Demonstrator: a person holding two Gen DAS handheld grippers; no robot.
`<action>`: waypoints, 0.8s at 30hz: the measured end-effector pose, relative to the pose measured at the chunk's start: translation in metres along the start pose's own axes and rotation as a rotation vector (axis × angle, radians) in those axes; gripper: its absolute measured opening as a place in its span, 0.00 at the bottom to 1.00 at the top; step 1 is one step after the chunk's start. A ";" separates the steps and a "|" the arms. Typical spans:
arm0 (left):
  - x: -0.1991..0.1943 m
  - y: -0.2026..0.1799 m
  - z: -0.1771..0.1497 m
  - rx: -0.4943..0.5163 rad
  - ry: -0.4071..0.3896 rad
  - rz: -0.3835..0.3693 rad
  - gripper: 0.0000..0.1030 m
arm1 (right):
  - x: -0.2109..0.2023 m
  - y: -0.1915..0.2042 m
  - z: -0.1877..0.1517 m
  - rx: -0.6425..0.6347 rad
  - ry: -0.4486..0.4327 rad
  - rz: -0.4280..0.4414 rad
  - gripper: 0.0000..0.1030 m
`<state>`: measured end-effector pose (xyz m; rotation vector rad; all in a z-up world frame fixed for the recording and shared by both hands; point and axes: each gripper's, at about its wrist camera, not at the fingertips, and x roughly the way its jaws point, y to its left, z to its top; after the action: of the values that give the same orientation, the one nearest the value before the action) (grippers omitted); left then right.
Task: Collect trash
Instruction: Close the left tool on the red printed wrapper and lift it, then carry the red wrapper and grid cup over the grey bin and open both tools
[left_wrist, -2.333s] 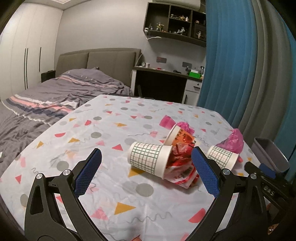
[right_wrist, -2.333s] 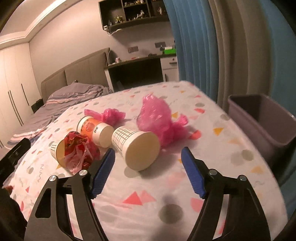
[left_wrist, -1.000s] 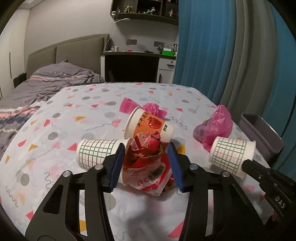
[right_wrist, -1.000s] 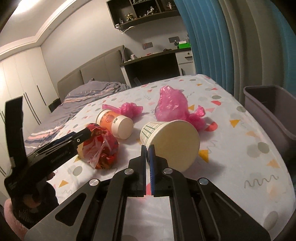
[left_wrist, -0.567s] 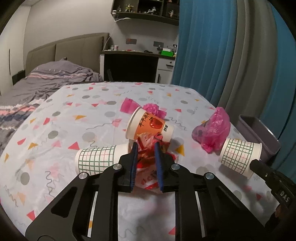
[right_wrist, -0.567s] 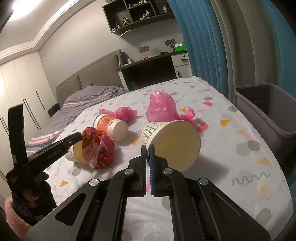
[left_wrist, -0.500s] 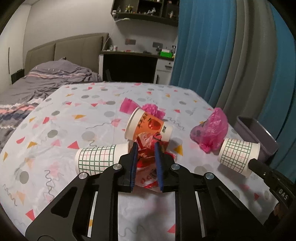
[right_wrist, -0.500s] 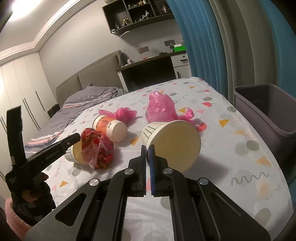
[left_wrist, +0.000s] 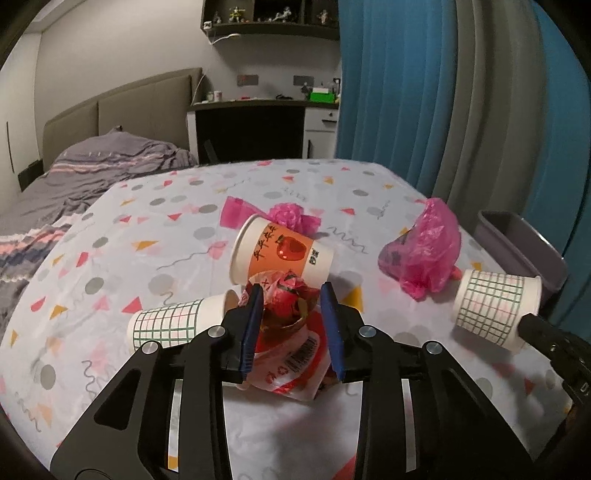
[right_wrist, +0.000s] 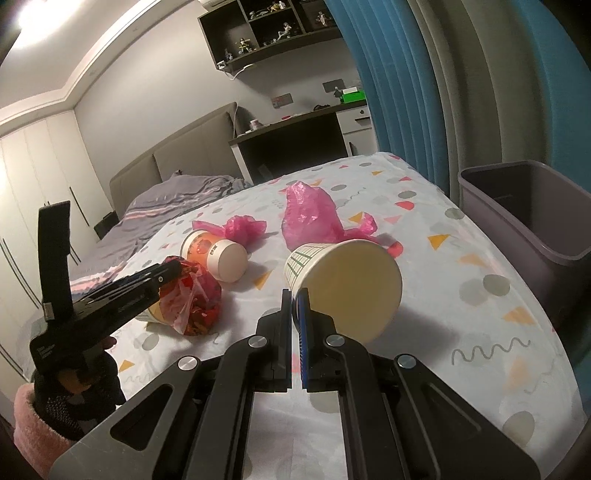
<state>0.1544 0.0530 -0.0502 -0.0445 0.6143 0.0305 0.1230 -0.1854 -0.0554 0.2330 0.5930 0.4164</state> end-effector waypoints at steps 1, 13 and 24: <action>0.003 0.001 0.000 -0.007 0.014 0.003 0.30 | 0.000 -0.001 0.000 0.004 0.001 0.000 0.04; -0.013 0.001 0.002 -0.069 -0.038 -0.052 0.13 | -0.006 -0.007 -0.003 0.009 -0.005 -0.009 0.04; -0.053 -0.024 0.016 -0.067 -0.131 -0.163 0.13 | -0.028 -0.015 0.003 0.007 -0.048 -0.037 0.04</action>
<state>0.1215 0.0289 -0.0053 -0.1565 0.4772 -0.1032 0.1087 -0.2109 -0.0440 0.2375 0.5506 0.3723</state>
